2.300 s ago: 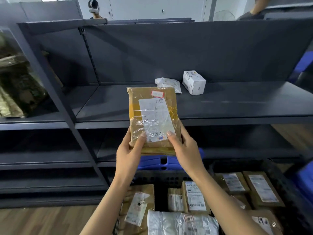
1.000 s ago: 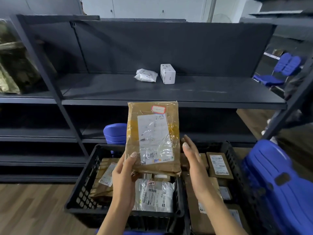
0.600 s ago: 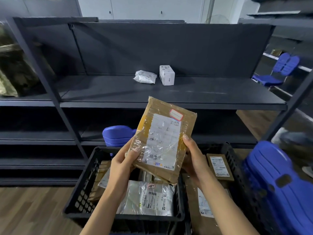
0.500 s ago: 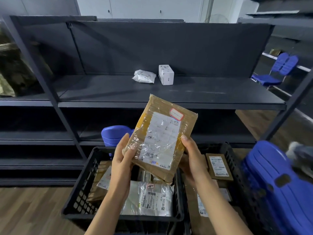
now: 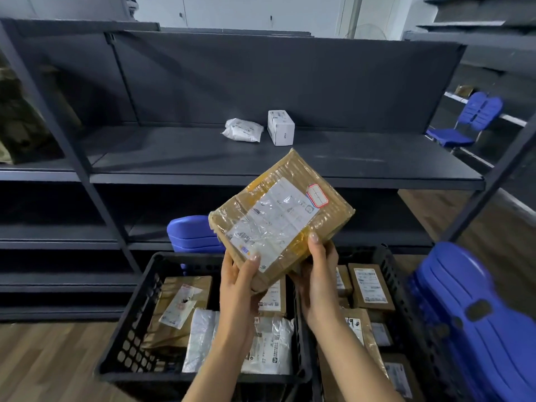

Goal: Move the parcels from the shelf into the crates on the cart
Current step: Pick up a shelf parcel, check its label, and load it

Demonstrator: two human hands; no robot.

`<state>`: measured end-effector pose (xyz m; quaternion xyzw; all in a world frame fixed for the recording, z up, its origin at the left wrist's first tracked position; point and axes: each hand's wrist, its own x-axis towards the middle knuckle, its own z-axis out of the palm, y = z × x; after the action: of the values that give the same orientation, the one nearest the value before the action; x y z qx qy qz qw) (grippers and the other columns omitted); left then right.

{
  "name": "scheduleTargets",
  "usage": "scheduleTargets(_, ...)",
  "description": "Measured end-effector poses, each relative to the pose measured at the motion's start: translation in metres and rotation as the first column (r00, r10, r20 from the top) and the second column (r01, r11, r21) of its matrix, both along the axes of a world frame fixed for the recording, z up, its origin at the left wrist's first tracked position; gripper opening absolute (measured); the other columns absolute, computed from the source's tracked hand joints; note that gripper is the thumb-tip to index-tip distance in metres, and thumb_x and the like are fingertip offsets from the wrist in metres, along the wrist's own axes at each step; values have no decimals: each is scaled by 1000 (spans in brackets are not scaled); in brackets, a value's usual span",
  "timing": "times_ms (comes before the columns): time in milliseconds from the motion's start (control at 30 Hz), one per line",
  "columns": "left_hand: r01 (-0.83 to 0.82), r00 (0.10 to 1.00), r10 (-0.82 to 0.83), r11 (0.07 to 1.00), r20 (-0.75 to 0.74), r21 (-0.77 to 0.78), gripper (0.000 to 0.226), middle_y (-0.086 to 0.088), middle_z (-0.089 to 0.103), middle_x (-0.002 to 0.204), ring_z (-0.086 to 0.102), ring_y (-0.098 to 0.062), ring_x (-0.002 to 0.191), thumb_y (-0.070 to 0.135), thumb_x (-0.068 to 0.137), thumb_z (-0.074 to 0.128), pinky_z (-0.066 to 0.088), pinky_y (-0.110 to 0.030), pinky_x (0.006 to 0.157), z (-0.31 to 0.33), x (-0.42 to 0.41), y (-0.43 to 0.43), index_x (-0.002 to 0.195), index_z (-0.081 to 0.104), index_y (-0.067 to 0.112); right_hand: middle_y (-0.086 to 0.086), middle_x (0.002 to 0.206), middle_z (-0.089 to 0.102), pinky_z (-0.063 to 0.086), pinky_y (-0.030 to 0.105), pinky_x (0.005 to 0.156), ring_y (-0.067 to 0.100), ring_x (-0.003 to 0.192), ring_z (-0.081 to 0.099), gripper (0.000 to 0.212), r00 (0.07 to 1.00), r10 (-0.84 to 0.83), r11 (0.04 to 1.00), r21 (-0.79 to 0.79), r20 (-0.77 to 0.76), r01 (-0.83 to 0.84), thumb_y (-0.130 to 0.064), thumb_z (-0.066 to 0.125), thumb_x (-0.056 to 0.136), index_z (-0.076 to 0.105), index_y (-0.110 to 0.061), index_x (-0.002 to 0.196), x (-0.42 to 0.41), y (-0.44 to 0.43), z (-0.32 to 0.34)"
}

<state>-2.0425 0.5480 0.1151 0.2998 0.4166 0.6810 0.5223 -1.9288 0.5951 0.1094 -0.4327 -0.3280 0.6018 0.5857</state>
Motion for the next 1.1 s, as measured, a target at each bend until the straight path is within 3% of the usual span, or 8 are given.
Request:
scheduleTargets(200, 26, 997, -28, 999, -77, -20, 40, 1, 71, 114, 70, -17, 93, 41, 70, 69, 56, -27, 67, 6, -36, 17, 110, 67, 37, -10, 123, 65, 44, 43, 96, 13, 117, 57, 87, 993, 61, 998, -16, 101, -60, -90, 59, 42, 60, -44, 116, 50, 38, 23)
scheduleTargets(367, 143, 973, -155, 986, -168, -83, 38, -3, 72, 112, 70, -21, 95, 47, 65, 68, 55, -44, 83, 18, -67, 27, 101, 71, 36, 1, 141, 53, 37, 51, 108, 20, 120, 57, 92, 897, 346, 937, -59, 275, -343, -81, 61, 56, 49, -36, 135, 84, 68, 49)
scheduleTargets(500, 258, 920, -270, 963, -285, -78, 32, 1, 74, 102, 70, -18, 87, 46, 66, 68, 57, -36, 76, 29, -76, 35, 96, 72, 37, -2, 112, 71, 53, 38, 86, 17, 103, 68, 61, 777, 499, 859, -98, 382, -503, -75, 52, 71, 61, -37, 118, 81, 68, 56)
scheduleTargets(567, 278, 890, -283, 958, -358, -67, 32, 6, 74, 98, 71, -14, 84, 46, 67, 67, 58, -29, 70, 38, -75, 39, 98, 71, 39, -4, 107, 72, 55, 28, 73, 12, 96, 70, 69, 781, 475, 871, -91, 405, -482, -74, 59, 66, 56, -34, 122, 75, 63, 54)
scheduleTargets(667, 243, 896, -238, 969, -375, -35, 48, 2, 71, 113, 67, -12, 98, 52, 72, 62, 56, -30, 81, 47, -75, 45, 117, 65, 36, 4, 116, 68, 56, 33, 74, 20, 104, 68, 75, 868, 399, 913, -37, 295, -407, -65, 64, 70, 49, -25, 131, 66, 55, 46)
scheduleTargets(867, 9, 998, -13, 998, -61, -68, 111, 7, 31, 156, 30, -16, 143, 70, 55, 66, 22, -53, 116, 29, -46, 36, 151, 20, 37, 8, 122, 66, 57, 40, 80, 25, 110, 64, 75, 985, 173, 985, -14, -29, -173, -58, 64, 69, 49, -23, 134, 36, 30, 27)
scheduleTargets(967, 61, 998, -58, 994, 36, -92, 111, 9, 40, 150, 39, -19, 138, 63, 51, 72, 29, -56, 111, 14, -11, 28, 146, 16, 49, 4, 116, 70, 58, 35, 73, 22, 105, 67, 83, 991, 94, 992, -74, -98, -102, -66, 74, 60, 54, -27, 130, 15, 13, 17)
scheduleTargets(1100, 55, 994, -53, 998, 99, -13, 99, 4, 62, 130, 62, -21, 117, 51, 60, 76, 46, -53, 100, 12, 1, 31, 145, 24, 46, 4, 119, 69, 51, 47, 94, 24, 110, 65, 88, 985, 33, 998, -47, -168, -41, -67, 73, 57, 51, -27, 133, -2, -2, 7)
